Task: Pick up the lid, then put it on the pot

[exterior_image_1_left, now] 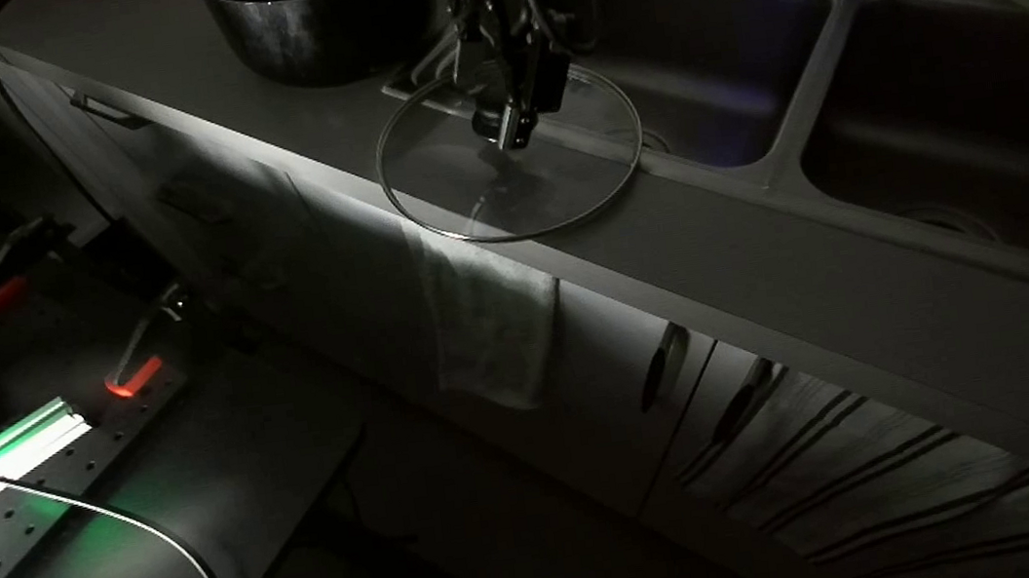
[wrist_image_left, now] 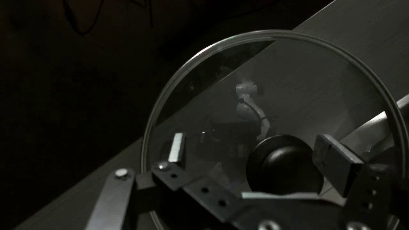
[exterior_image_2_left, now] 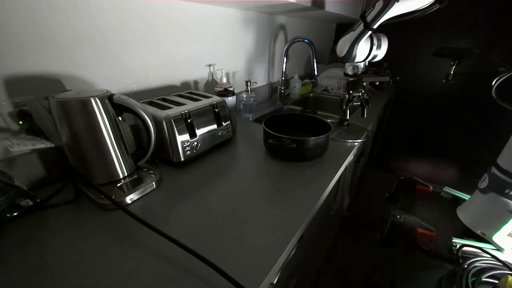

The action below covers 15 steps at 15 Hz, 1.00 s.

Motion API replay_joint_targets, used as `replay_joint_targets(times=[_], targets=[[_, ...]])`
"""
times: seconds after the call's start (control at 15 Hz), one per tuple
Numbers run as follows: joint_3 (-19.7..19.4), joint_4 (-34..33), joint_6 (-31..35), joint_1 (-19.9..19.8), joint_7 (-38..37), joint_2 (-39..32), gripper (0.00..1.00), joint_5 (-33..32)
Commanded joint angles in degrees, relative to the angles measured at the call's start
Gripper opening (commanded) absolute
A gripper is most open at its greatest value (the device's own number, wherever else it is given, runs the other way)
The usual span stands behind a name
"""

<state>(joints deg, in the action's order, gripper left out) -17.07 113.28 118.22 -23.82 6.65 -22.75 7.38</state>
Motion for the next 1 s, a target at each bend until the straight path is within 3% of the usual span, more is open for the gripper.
replay_joint_targets(times=[0.0,0.93], targets=[[0.11,-2.94,1.77,0.07,-2.42,-3.0,1.0,-0.01],[1.89,-3.27,5.87,1.4,-2.28,-4.08,1.0,-0.36]])
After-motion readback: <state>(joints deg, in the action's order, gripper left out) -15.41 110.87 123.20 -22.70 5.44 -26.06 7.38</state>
